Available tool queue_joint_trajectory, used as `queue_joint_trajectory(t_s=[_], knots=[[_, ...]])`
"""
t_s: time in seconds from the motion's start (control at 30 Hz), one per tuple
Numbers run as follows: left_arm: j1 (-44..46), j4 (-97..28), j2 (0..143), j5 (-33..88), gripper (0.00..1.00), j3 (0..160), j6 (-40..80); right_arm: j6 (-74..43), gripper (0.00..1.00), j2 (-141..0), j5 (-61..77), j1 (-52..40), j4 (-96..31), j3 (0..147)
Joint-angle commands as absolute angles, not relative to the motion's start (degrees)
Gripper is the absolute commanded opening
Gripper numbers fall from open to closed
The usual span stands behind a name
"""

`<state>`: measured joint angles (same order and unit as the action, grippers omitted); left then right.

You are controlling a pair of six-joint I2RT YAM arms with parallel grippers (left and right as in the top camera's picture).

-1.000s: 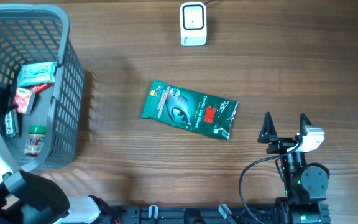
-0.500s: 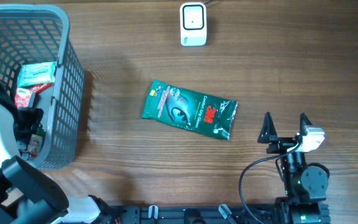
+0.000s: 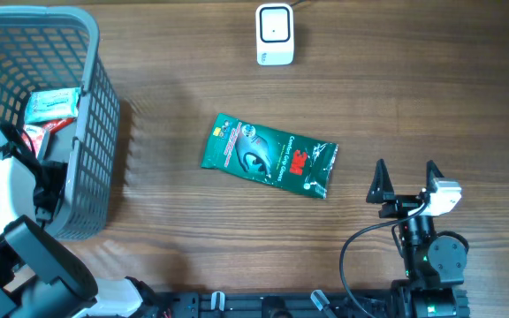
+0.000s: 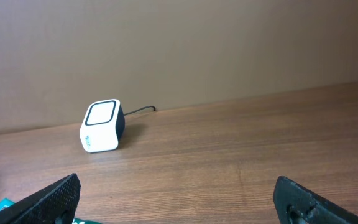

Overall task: Scan the item barcode
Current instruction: 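Reach into the basket and grasp the green-capped jar with left gripper, then present the jar's barcode to the scanner and set it on table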

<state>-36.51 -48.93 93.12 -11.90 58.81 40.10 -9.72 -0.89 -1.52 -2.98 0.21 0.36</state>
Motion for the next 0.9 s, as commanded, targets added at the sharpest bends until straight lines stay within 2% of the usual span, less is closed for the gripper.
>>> queue_joint_trajectory(t_s=[0.0, 0.1, 0.33, 0.6, 0.87], knots=[[-36.93, -47.31, 93.56, -12.51, 0.96, 58.33, 39.33, -9.02, 1.0, -0.6, -1.02, -3.31, 0.45, 0.3], [-36.93, -46.04, 93.56, -12.93, 0.94, 58.33, 39.29, -8.99, 1.0, -0.58, -1.02, -3.31, 0.45, 0.3], [-36.93, -44.6, 94.59, -13.47, 0.98, 58.33, 38.92, -8.99, 1.0, -0.6, -1.02, -3.31, 0.45, 0.3], [-36.93, -44.07, 96.14, -13.54, 0.69, 58.39, 37.67, -8.99, 1.0, -0.58, -1.02, -3.31, 0.45, 0.3], [-36.86, -47.05, 95.44, -12.75, 0.65, 63.9, 37.69, -9.02, 1.0, -0.58, -1.02, -3.31, 0.45, 0.3]])
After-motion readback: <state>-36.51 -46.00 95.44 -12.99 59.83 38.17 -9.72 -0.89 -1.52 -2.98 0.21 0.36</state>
